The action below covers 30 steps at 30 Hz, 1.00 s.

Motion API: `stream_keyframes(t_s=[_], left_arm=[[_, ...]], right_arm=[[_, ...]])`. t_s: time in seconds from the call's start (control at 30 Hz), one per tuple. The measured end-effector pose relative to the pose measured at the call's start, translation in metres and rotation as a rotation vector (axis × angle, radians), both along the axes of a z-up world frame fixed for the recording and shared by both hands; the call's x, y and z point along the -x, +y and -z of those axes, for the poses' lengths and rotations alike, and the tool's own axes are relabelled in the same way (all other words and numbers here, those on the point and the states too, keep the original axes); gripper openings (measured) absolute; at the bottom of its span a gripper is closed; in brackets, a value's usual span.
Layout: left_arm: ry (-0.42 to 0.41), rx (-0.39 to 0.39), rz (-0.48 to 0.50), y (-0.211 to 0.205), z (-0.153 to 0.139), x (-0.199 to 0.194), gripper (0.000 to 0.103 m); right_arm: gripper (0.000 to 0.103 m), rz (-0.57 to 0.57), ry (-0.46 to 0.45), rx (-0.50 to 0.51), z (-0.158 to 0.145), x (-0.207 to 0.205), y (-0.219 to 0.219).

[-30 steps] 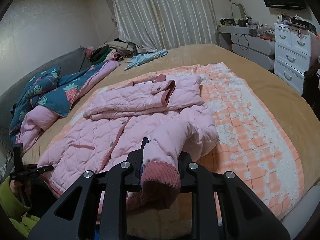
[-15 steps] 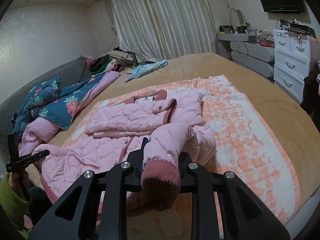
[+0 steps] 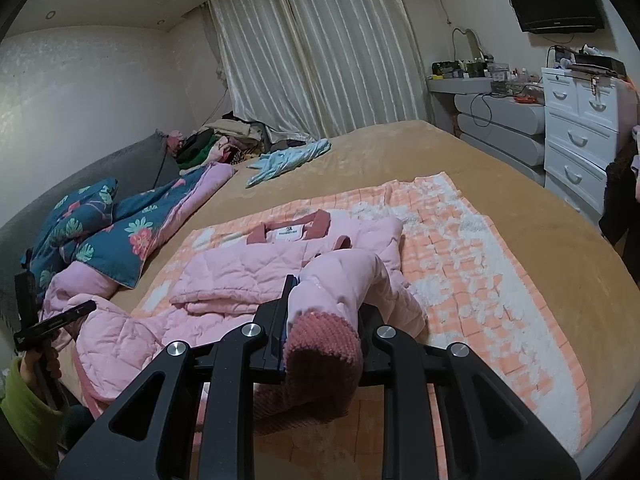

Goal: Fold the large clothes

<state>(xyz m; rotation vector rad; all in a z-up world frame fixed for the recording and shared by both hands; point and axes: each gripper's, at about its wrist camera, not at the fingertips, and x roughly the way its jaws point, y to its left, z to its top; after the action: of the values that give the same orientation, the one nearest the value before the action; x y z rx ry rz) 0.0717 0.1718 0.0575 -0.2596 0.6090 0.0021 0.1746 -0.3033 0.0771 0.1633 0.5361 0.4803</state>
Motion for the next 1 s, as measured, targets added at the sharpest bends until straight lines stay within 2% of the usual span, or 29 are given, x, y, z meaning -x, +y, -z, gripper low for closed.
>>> stream_keyframes(t_s=[0.2,0.4,0.63,0.8,1.0], left_arm=[[-0.034,-0.017,-0.022,0.005,-0.016,-0.01,0.008],[-0.054,0.003,-0.046,0.016,-0.033,-0.027,0.008],[-0.072,-0.033,-0.086,0.022,-0.049,-0.051,0.008],[-0.073,-0.062,-0.126,0.026,-0.048,-0.074,0.008],[-0.054,-0.099,-0.145,0.028,-0.041,-0.101,0.008]], right_arm=[[0.02,0.009,-0.008,-0.004,-0.011,-0.009,0.0],[0.02,0.025,-0.021,-0.011,-0.025,-0.023,0.001],[0.02,0.044,-0.03,-0.027,-0.04,-0.048,0.007],[0.02,0.067,-0.02,-0.015,-0.041,-0.074,0.013],[0.02,0.098,0.029,-0.006,-0.028,-0.11,0.015]])
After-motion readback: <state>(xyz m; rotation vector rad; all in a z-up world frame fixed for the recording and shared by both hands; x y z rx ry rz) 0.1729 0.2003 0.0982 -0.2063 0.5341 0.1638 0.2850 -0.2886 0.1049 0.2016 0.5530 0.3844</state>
